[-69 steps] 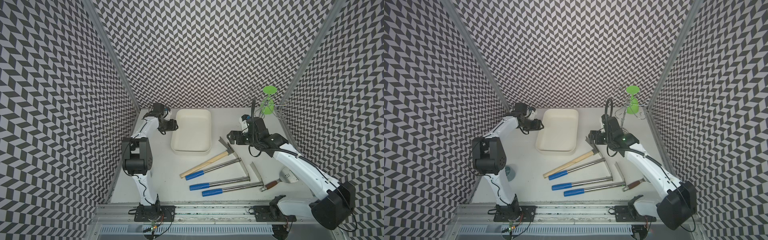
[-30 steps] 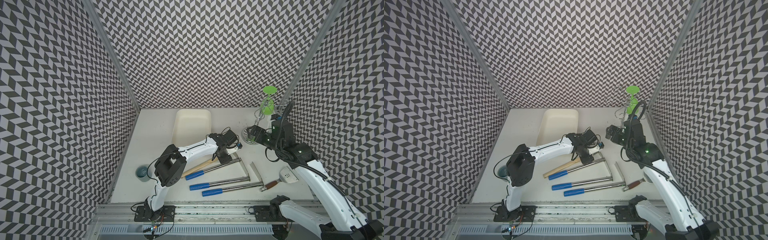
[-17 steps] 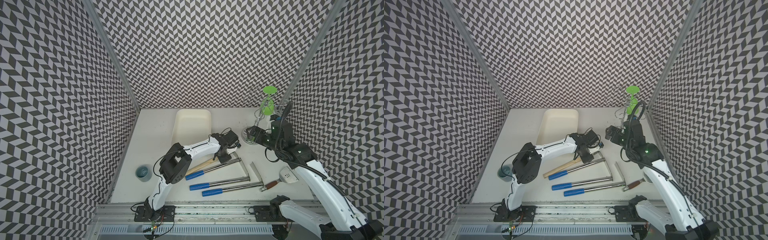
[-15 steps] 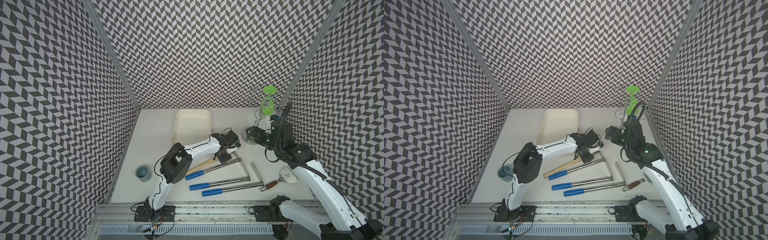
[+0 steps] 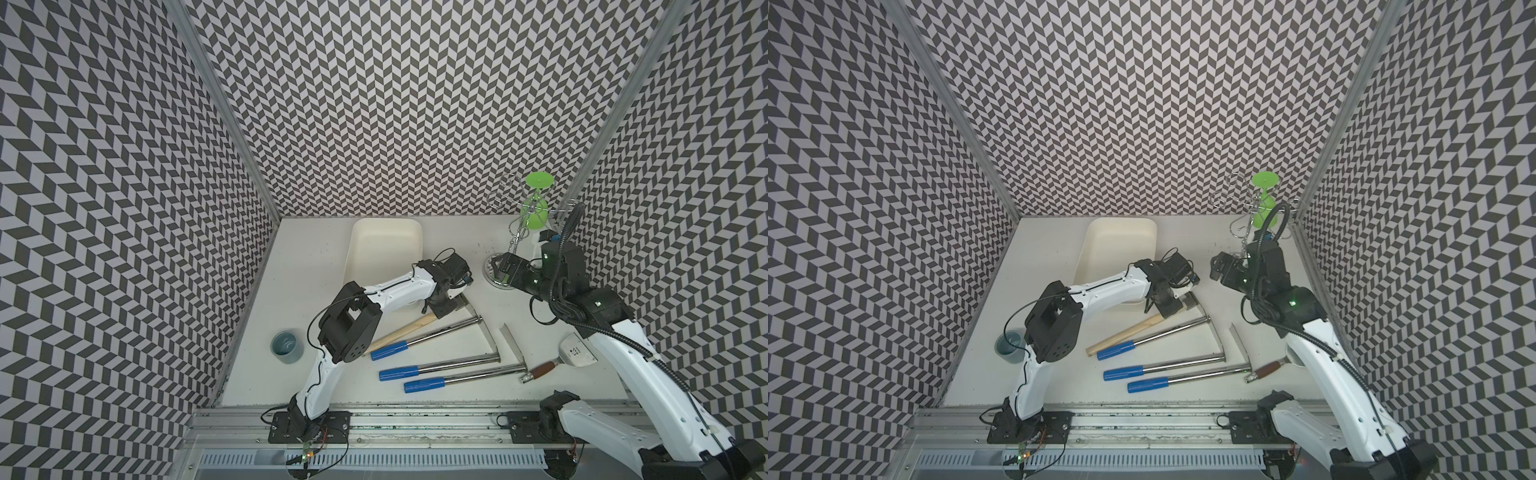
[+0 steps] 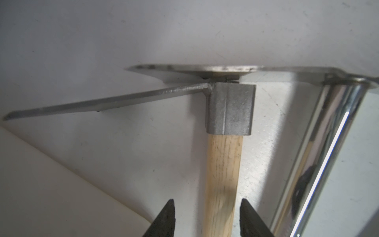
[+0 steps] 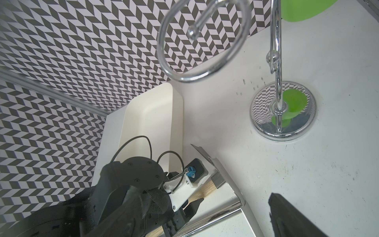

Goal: Put the small hoe into the storage box
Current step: Pick up the hoe from the center of the board.

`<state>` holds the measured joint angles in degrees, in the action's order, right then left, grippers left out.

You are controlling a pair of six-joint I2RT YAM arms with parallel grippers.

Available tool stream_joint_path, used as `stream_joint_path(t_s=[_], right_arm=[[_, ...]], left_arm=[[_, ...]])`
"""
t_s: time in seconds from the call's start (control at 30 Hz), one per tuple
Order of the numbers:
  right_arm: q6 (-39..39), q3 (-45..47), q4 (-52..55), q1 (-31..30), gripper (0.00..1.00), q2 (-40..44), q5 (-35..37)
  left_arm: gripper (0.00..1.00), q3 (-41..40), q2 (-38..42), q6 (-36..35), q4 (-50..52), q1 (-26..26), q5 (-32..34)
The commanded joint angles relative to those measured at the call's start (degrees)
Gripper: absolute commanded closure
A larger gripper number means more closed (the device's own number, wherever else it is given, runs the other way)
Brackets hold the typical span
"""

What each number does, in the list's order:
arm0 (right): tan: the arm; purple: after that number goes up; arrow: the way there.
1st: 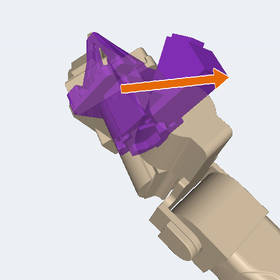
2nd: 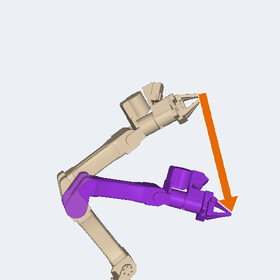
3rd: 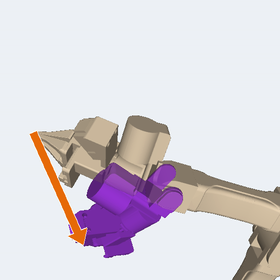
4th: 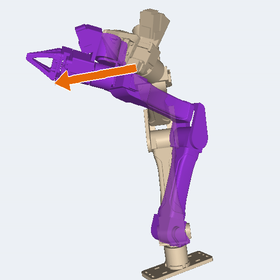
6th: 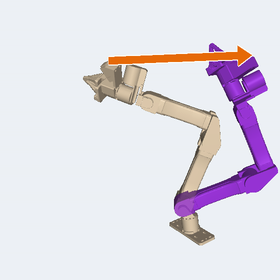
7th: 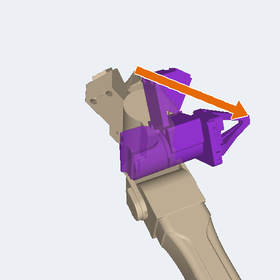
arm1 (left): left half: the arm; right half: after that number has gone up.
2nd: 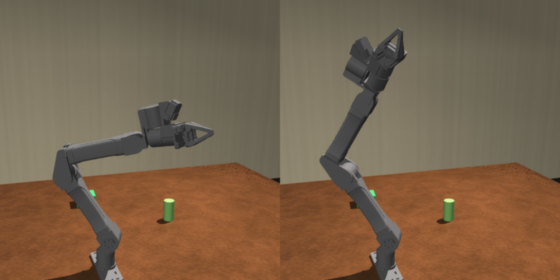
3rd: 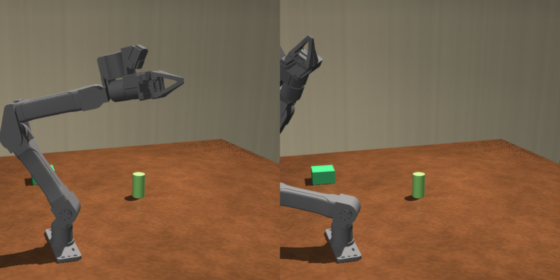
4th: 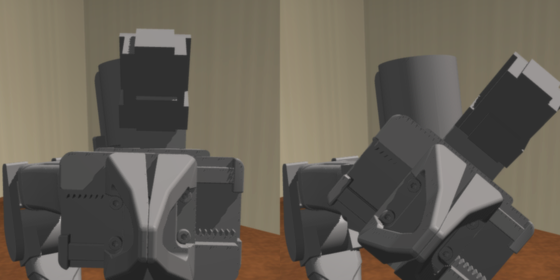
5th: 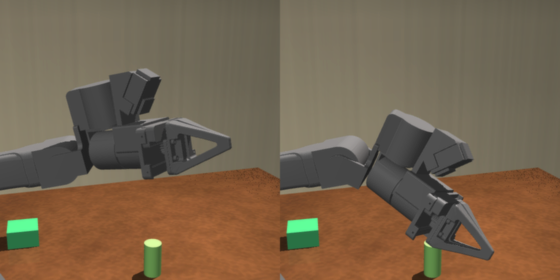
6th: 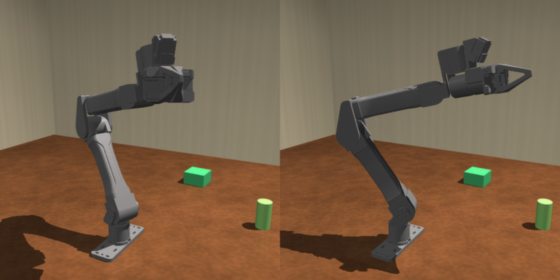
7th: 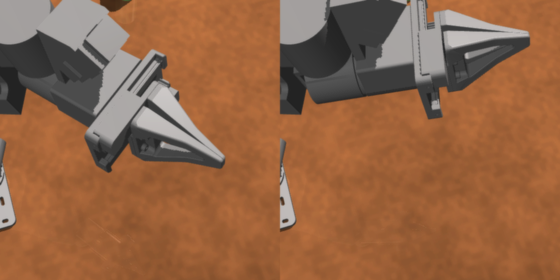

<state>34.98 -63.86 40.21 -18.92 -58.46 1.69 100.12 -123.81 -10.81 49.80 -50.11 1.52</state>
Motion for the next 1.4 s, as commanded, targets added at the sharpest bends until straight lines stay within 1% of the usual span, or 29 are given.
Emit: stream_joint_path(t_s=[0.0,0.2,0.27,0.43,0.67,0.8,1.07,1.2,1.37], right_arm=[[-0.3,0.8,-2.9,0.2,0.04,0.0,0.1],[-0.4,0.9,-2.9,0.3,0.04,-0.1,0.2],[-0.4,1.1,-3.0,0.3,0.04,-0.2,0.0],[-0.4,1.3,-3.3,0.2,0.04,-0.2,-0.1],[-0.5,1.4,-3.1,0.3,0.03,0.0,0.2],[-0.4,1.5,-3.3,0.3,0.03,-0.1,0.2],[-0.4,1.4,-3.4,0.2,0.03,-0.5,-0.3],[-0.4,1.4,-3.5,0.2,0.03,-0.7,-0.3],[-0.4,1.4,-3.5,0.3,0.03,-0.8,-0.5]], left_arm=[[0.49,0.8,-1.6,0.1,0.7,-0.4,-2.0],[0.49,0.0,-1.6,0.3,0.8,-0.7,-2.8],[0.51,-0.4,-2.2,0.4,0.7,-0.8,-2.9],[0.65,-0.2,-3.8,0.7,0.9,-0.8,-2.1],[0.81,0.4,-2.6,0.6,1.3,-0.8,-1.4],[0.87,0.4,-0.6,0.9,1.9,-0.8,-1.2],[0.96,0.4,3.8,2.1,2.8,-0.7,-0.2],[1.0,-0.1,6.6,2.3,2.9,-0.8,-1.1],[1.0,-2.5,11.4,2.9,3.3,-0.7,-2.5]])
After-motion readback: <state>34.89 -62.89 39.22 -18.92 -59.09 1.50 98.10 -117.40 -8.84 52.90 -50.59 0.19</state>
